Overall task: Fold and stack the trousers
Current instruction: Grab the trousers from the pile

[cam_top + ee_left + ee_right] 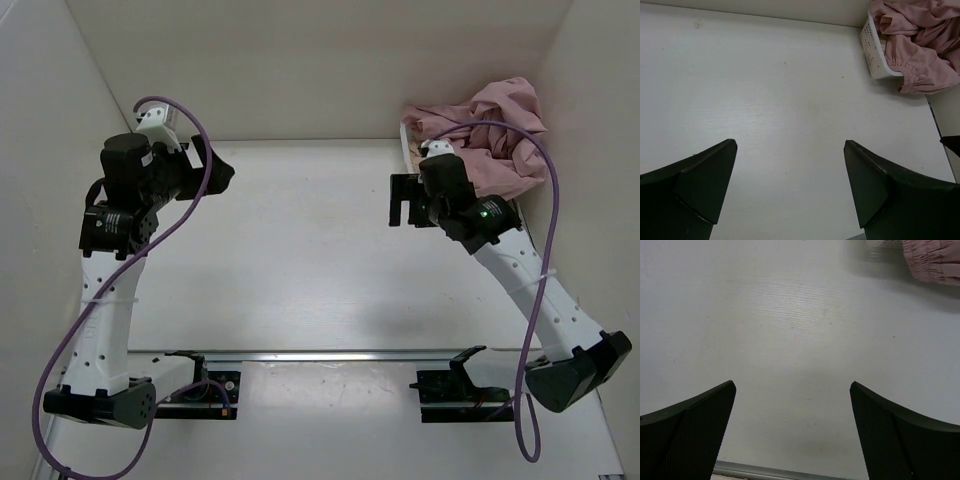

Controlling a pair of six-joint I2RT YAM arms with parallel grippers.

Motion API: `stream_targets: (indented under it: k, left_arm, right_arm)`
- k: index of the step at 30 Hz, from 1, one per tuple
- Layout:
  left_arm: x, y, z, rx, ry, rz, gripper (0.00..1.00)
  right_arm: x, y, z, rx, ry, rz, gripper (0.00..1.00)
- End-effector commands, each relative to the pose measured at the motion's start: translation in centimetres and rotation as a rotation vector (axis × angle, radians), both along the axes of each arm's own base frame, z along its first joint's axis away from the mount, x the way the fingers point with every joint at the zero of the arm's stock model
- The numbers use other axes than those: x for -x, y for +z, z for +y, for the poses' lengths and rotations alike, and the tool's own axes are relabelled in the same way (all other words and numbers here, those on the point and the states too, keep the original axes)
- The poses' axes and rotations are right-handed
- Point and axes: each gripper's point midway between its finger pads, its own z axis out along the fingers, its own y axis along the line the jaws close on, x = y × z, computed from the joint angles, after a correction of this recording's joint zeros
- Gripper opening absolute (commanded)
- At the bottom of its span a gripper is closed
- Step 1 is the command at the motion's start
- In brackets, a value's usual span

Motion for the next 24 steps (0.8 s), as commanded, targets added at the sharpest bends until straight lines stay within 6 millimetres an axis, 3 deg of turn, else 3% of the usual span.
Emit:
stream_targets:
  k: [1, 6, 10, 12, 13, 15, 16, 19, 22, 23, 24]
  left_arm:
    - [0.3, -0.1, -0.5, 0.024, -0.021, 0.001, 1.0]
    - [-0.2, -2.0, 0.3, -0.001, 0.026, 0.065, 1.0]
    - [-0.3, -2.9, 0.6, -0.034, 0.027, 0.078, 1.0]
    - [-0.4, -3.4, -0.6, -0.017, -0.045, 0.096, 1.0]
    - [-0.7, -4.0, -1.1, -0.01, -0.066, 0.118, 1.0]
    - [-1.1, -4.2, -1.4, -0.011, -0.075, 0.128, 1.0]
    - [-1.3, -4.6, -1.6, -0.016, -0.076, 0.138, 1.0]
    - [-1.9, -4.9, -1.4, -0.052, -0.069, 0.139, 1.0]
    - [-2.7, -5.5, -1.3, -0.066, -0.065, 0.154, 1.0]
    - [-2.9, -5.4, -1.3, -0.066, -0.065, 0.152, 1.0]
    - [-2.9, -5.4, -1.3, -0.066, -0.065, 0.152, 1.0]
  right_arm:
    - [0.2, 1.5, -1.9, 0.011, -0.083, -0.061, 1.0]
    - [0.9, 2.2, -6.3, 0.044, -0.21, -0.071, 1.0]
    - [-0.1, 2.7, -11.0, 0.049, -0.344, -0.074, 1.0]
    - [-1.4, 2.3, -12.5, 0.028, -0.389, -0.032, 1.0]
    - [-2.2, 3.1, -14.5, 0.004, -0.449, -0.041, 1.0]
    - [-4.5, 2.1, -15.3, -0.043, -0.467, 0.008, 0.97]
    - [-5.5, 2.1, -16.8, -0.06, -0.516, 0.009, 0.95]
    - [-11.1, 1.7, -18.6, -0.08, -0.568, 0.028, 0.95]
    - [-14.6, 0.8, -20.4, -0.08, -0.626, 0.045, 0.95]
    - [-16.0, -1.9, -20.6, -0.064, -0.629, 0.12, 0.95]
    - [-16.9, -2.2, -21.3, -0.073, -0.651, 0.126, 0.95]
